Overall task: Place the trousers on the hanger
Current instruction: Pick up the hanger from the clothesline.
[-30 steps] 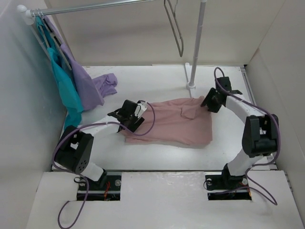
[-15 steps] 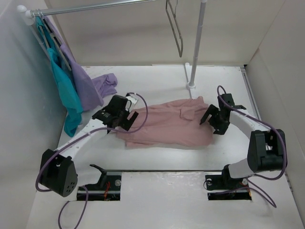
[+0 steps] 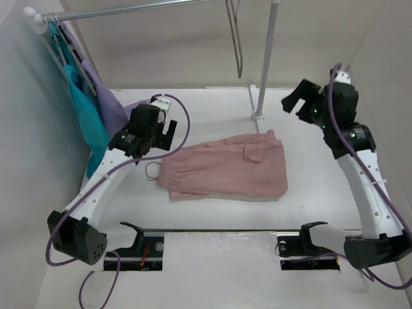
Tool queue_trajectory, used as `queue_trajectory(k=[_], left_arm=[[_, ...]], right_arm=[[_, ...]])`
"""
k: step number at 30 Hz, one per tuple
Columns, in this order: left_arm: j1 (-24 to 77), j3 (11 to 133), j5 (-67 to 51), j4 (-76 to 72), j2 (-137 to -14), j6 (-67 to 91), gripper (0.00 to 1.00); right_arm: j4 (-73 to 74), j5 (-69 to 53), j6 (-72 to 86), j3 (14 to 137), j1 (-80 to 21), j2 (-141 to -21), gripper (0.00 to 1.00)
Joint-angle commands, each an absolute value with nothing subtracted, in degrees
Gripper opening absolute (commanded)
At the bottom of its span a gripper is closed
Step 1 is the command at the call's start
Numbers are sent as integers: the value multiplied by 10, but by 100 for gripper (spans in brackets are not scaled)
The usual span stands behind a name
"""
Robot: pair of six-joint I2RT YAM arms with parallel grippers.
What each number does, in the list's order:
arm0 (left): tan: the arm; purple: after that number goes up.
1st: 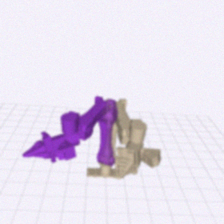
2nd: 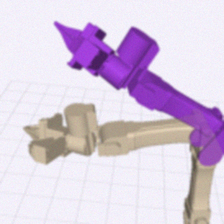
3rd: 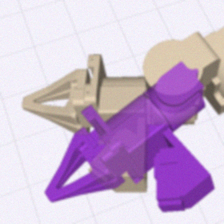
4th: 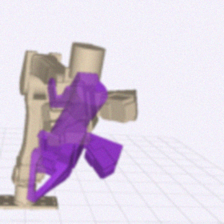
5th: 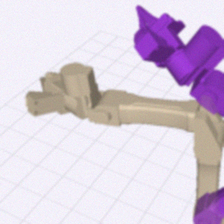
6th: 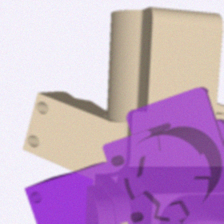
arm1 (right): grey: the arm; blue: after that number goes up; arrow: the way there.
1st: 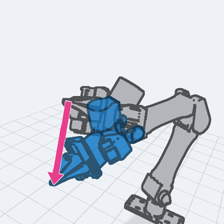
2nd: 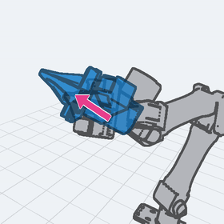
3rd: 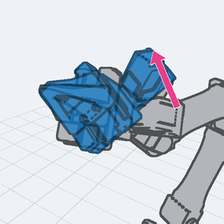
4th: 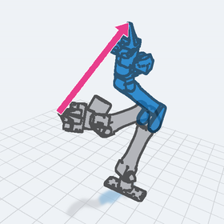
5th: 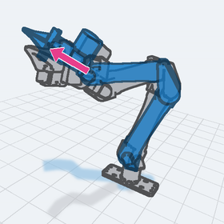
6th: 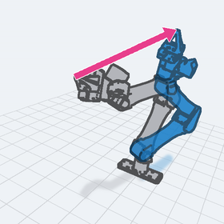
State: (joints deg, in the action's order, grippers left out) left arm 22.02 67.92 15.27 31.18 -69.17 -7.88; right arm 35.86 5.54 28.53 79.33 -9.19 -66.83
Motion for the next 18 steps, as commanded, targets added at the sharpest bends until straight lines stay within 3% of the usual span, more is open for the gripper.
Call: queue_trajectory(k=[1, 7, 13, 18], left_arm=[[221, 722, 84, 333, -725, -78, 100], [221, 703, 43, 209, -754, -124, 100], [221, 696, -4, 200, -787, -118, 100], [221, 664, -18, 189, -782, -93, 100]], right_arm=[[308, -21, 229, 896, -103, -681, 96], [308, -216, 264, 1160, -121, -832, 96], [126, -348, 376, 1278, -141, -955, 100], [92, -383, 443, 1406, -141, -1122, 100]])
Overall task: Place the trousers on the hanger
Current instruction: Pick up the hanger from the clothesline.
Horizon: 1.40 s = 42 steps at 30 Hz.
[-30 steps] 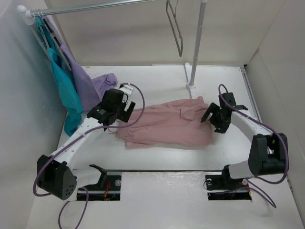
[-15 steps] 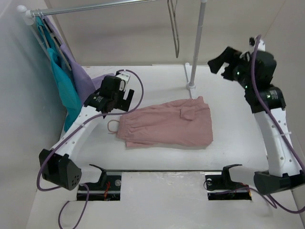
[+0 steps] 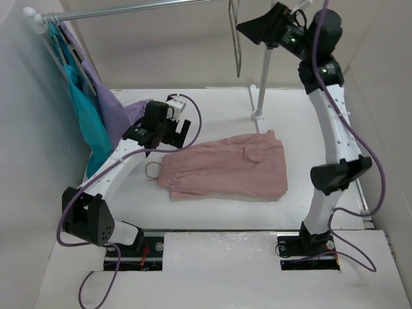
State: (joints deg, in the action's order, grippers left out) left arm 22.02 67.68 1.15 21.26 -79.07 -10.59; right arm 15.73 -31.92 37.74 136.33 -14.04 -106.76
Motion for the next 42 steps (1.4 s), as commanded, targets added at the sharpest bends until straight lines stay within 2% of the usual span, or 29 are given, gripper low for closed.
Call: queue_trajectory(k=[1, 4, 9, 11, 13, 15, 23, 26, 27, 31, 33, 34, 35, 38, 42], left_arm=[[221, 655, -18, 189, -782, -98, 100], [221, 640, 10, 166, -782, -112, 100], [215, 635, 22, 155, -777, -118, 100], [215, 627, 11, 155, -777, -118, 100], [210, 606, 3, 155, -772, -111, 100], [210, 592, -3, 149, -772, -106, 100], [210, 587, 14, 139, -766, -117, 100], [210, 587, 20, 139, -766, -122, 100], [210, 587, 20, 139, -766, -122, 100], [210, 582, 25, 128, -761, -127, 100], [210, 576, 25, 128, -756, -127, 100], [210, 576, 25, 128, -756, -127, 100], [210, 570, 31, 128, -751, -134, 100], [210, 565, 36, 123, -745, -139, 100], [210, 558, 36, 118, -735, -139, 100]], right_arm=[[81, -395, 453, 1418, -146, -1138, 100], [81, -389, 474, 1443, -151, -1172, 100], [1, -369, 503, 1395, -151, -1184, 100], [-21, -389, 533, 1414, -151, -1207, 95], [-21, -402, 533, 1438, -156, -1215, 82], [-21, -396, 533, 1428, -156, -1215, 74], [-32, -362, 555, 1412, -163, -1223, 74], [-51, -350, 581, 1418, -163, -1237, 69], [-59, -341, 588, 1418, -168, -1244, 59], [-96, -341, 634, 1418, -173, -1259, 31], [-101, -336, 648, 1418, -173, -1267, 35], [-107, -336, 659, 1418, -173, -1273, 49], [-107, -336, 664, 1418, -178, -1274, 55], [-144, -336, 677, 1418, -184, -1279, 65], [-165, -322, 682, 1407, -189, -1266, 65]])
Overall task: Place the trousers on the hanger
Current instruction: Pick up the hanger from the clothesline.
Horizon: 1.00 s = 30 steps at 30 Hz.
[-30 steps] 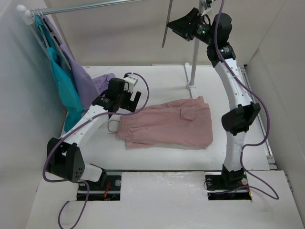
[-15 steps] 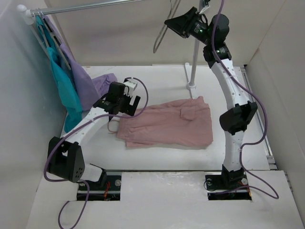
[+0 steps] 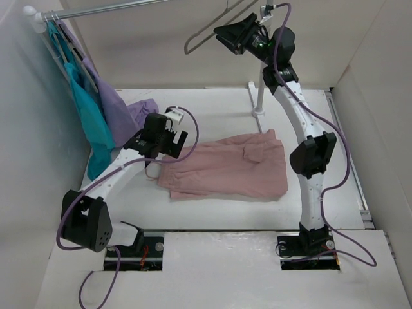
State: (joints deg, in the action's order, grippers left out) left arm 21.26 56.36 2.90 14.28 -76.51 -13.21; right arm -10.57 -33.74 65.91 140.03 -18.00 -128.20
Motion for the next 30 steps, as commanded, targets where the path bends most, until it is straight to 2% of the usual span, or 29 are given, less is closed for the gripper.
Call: queue_trajectory(k=[1, 6, 13, 17, 21, 30], left_arm=[[210, 551, 36, 118, -735, -139, 100], [210, 545, 41, 118, -724, -139, 100], [210, 545, 52, 118, -724, -161, 100], [210, 545, 45, 123, -719, -161, 100], [210, 534, 45, 123, -714, -156, 100], [210, 524, 40, 123, -708, -156, 100]], right_arm=[[-165, -314, 682, 1400, -189, -1266, 65], [-186, -301, 688, 1383, -194, -1254, 65], [-200, -265, 700, 1383, -205, -1254, 79], [-222, -234, 711, 1371, -210, -1254, 82], [-233, -207, 732, 1371, -215, -1254, 82], [-260, -65, 746, 1339, -233, -1237, 82]])
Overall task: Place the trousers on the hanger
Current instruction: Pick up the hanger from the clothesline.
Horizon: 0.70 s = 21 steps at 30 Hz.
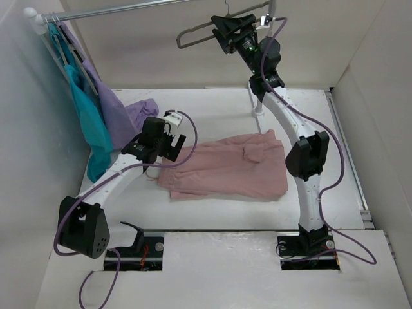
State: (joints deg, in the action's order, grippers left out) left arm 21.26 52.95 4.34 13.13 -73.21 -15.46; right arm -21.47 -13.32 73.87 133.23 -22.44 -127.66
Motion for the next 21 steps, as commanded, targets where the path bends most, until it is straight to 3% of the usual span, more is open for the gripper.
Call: queue_trajectory(k=[1, 13, 16, 21], left_arm=[[210, 524, 40, 123, -708, -156, 100], [210, 507, 40, 117, -698, -156, 100], [210, 507, 45, 117, -698, -156, 100], [210, 502, 45, 117, -698, -156, 100]], right_arm=[[-260, -54, 751, 1339, -238, -1237, 81], [-248, 42, 778, 1390, -255, -1260, 67], [-248, 42, 778, 1403, -255, -1273, 56], [-248, 28, 796, 1414, -255, -1281, 27]])
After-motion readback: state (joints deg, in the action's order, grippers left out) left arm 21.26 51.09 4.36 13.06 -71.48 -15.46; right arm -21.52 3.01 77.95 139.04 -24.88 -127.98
